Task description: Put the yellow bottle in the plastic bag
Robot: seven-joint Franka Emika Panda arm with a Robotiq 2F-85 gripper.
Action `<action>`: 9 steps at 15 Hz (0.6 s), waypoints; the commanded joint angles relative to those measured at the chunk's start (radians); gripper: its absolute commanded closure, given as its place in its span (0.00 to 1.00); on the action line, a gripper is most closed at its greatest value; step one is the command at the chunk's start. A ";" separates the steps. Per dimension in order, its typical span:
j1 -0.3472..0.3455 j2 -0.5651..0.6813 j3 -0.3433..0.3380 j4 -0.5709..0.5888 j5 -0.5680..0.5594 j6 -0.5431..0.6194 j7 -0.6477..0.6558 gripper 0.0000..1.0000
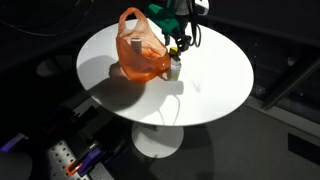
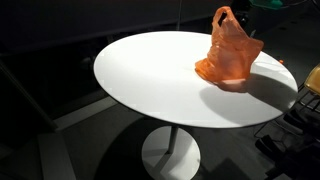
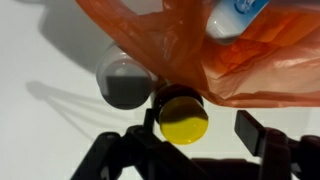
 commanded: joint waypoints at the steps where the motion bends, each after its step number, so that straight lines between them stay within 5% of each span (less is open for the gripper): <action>1: -0.013 0.015 0.007 0.025 0.018 0.004 -0.026 0.49; 5: -0.022 -0.006 0.009 0.030 0.032 0.000 -0.024 0.80; 9: -0.030 -0.061 0.007 0.022 0.059 -0.005 -0.012 0.80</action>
